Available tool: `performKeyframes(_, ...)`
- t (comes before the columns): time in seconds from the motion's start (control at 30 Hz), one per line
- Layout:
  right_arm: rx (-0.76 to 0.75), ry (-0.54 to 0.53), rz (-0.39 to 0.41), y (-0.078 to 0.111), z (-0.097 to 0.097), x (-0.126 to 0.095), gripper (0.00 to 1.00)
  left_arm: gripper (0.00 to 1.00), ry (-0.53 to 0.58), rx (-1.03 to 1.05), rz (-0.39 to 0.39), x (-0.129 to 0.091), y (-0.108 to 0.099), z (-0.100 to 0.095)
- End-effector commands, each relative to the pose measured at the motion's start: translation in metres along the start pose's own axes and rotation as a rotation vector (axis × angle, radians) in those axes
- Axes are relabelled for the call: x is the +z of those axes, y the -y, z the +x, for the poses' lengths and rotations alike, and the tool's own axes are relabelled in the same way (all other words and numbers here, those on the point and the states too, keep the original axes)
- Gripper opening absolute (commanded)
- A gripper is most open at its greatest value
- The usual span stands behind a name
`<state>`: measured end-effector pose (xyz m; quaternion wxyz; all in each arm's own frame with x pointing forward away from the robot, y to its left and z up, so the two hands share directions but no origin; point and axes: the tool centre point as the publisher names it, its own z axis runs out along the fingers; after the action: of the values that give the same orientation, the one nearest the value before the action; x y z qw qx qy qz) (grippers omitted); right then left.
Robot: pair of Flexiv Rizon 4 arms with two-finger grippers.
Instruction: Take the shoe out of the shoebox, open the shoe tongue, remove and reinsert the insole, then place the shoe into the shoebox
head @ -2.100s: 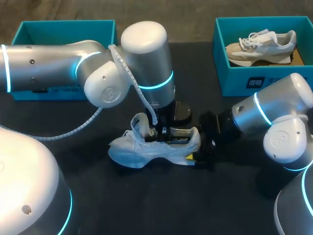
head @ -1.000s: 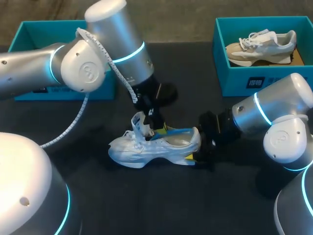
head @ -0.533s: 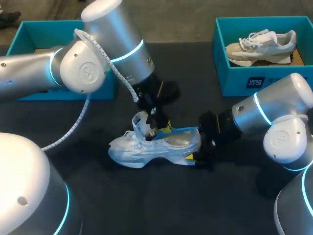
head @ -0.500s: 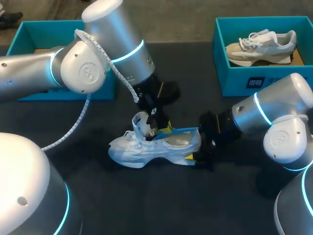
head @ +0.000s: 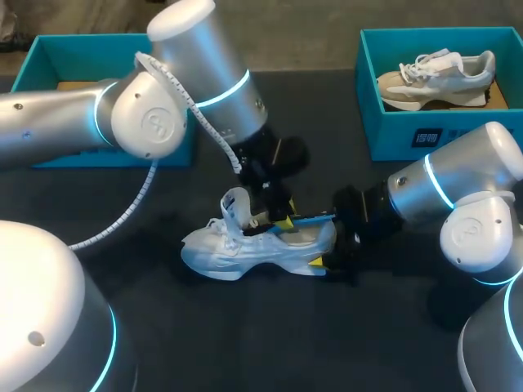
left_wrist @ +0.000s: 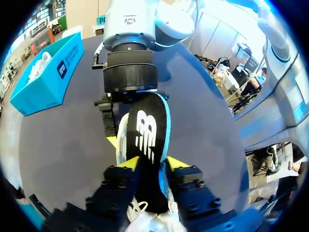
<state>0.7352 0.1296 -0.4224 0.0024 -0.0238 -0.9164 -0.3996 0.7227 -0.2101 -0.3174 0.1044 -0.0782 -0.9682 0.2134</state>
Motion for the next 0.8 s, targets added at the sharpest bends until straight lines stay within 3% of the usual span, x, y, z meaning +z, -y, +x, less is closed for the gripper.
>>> performKeyframes(0.03,0.000,0.001,0.002,0.001,-0.001,0.004,0.00,0.60,0.027,-0.002,-0.006,-0.002,0.000,0.006)
performKeyframes(0.07,0.000,0.001,0.002,0.001,-0.001,0.004,0.00,0.71,0.041,-0.002,-0.008,-0.003,0.001,0.007)
performKeyframes(0.17,0.000,0.001,0.002,0.001,-0.001,0.004,0.00,0.76,0.106,0.009,-0.012,-0.007,0.003,0.010)
performKeyframes(0.4,0.000,0.001,0.002,0.001,-0.001,0.004,0.00,0.74,0.242,0.021,0.008,-0.008,-0.001,0.018)
performKeyframes(0.5,0.000,0.001,0.002,0.001,-0.001,0.004,0.00,0.65,0.293,0.029,0.014,-0.007,-0.003,0.021)
performKeyframes(0.8,0.000,0.001,0.002,0.001,-0.001,0.004,0.00,0.56,0.398,0.028,0.017,-0.004,-0.006,0.021)
